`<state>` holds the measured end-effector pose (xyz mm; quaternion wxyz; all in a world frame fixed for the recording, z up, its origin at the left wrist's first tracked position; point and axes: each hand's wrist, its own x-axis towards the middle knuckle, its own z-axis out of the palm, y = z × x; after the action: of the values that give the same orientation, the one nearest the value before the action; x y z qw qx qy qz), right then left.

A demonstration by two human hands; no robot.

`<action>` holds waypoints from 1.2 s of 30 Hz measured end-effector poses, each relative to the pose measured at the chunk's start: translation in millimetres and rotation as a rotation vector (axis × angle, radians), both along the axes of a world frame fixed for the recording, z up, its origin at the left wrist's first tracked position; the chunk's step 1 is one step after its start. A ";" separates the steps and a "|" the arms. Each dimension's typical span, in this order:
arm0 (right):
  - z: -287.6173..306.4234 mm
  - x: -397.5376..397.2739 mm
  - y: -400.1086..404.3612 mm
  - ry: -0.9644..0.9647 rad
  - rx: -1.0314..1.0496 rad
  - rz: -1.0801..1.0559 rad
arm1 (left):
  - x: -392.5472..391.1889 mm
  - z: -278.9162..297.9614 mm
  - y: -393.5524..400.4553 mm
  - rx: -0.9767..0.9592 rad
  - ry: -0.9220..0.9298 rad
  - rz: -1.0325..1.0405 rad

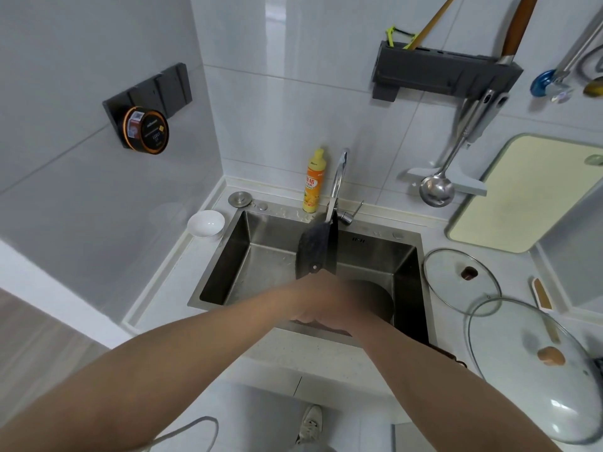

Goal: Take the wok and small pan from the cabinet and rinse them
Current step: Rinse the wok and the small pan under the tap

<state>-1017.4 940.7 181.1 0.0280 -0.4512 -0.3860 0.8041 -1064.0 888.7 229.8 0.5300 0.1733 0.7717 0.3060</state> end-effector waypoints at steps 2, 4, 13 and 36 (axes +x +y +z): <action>-6.4 7.9 -0.9 0.023 -0.031 0.064 | -0.2 -7.7 -11.1 -0.028 -0.021 -0.005; -18.8 11.3 -0.1 0.025 -0.052 0.071 | 0.8 -16.7 -18.6 -0.014 -0.060 -0.059; -54.6 17.9 5.4 -0.001 -0.047 0.160 | 3.4 -34.7 -42.4 0.030 -0.014 -0.120; -46.4 18.9 -14.6 -0.105 0.100 0.100 | 2.3 -56.1 -62.8 0.107 -0.445 0.024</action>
<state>-998.6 926.2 134.6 -0.0101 -0.4710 -0.4486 0.7595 -1061.7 826.0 173.7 0.6736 0.1202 0.6202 0.3836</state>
